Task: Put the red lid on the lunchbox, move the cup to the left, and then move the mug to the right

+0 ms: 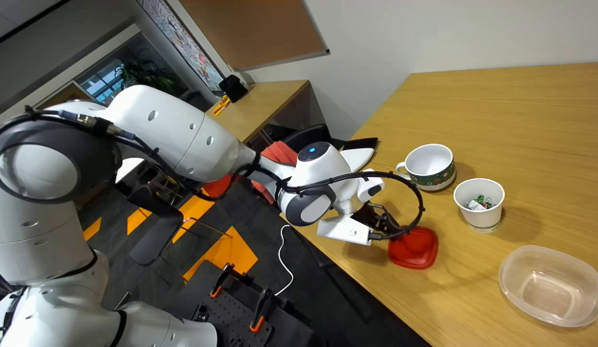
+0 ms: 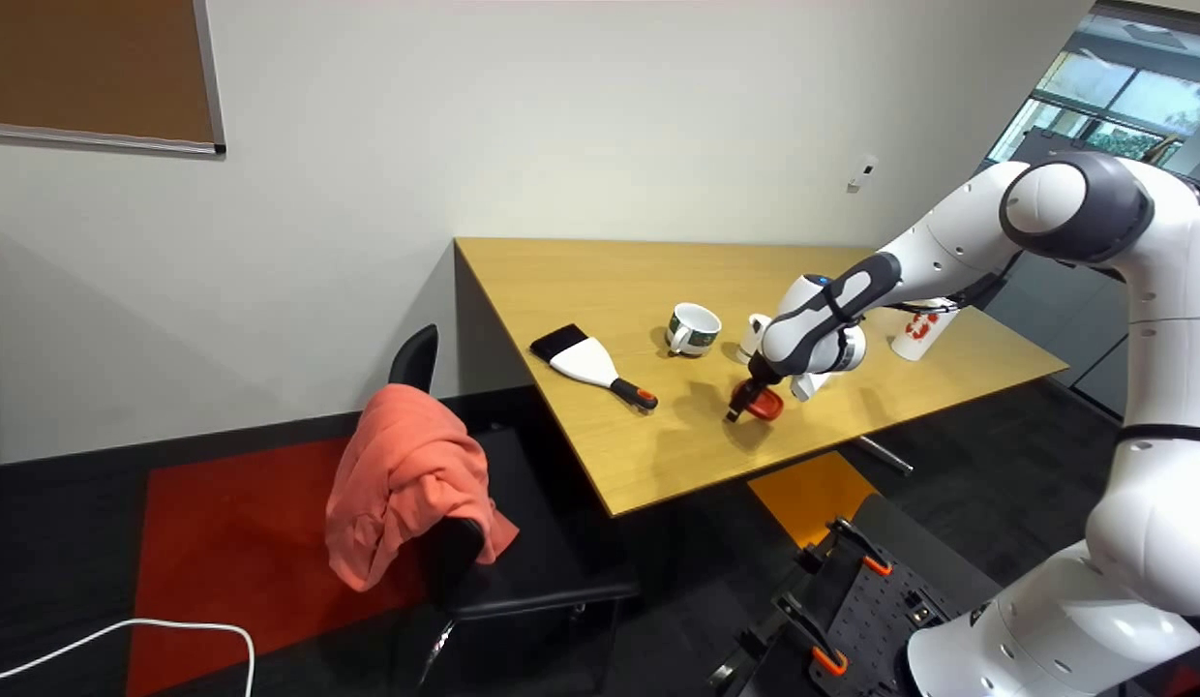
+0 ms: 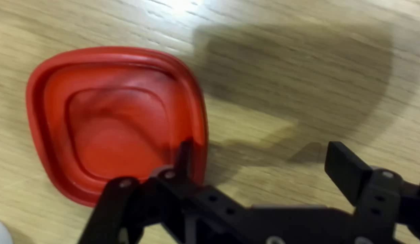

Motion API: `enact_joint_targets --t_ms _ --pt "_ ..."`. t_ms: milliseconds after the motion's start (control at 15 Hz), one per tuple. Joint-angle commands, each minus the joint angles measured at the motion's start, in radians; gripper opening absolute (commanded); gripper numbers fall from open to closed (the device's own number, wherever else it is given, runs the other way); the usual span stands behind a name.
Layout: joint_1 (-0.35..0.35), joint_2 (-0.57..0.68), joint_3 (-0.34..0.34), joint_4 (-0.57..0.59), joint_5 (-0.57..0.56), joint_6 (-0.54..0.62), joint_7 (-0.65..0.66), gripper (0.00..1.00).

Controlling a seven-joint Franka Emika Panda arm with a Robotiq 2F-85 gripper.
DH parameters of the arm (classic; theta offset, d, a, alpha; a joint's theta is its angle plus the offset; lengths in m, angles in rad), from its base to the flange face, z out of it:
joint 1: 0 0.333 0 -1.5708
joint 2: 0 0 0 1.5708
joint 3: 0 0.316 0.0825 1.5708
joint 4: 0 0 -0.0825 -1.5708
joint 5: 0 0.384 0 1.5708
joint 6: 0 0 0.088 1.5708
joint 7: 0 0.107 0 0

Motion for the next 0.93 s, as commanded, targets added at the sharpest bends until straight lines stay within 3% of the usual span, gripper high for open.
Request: enact_joint_targets --t_ms 0,133,667,733,867 --pt "0.001 -0.027 -0.007 -0.045 -0.016 0.034 0.030 0.75" --pt "0.002 -0.027 -0.012 -0.045 -0.017 0.037 0.033 0.68" --pt "0.005 -0.020 -0.037 -0.023 -0.021 0.029 0.039 0.05" --pt "0.009 -0.019 -0.042 -0.021 -0.023 0.026 0.042 0.00" --pt "0.017 -0.019 -0.053 -0.019 -0.027 0.019 0.049 0.00"
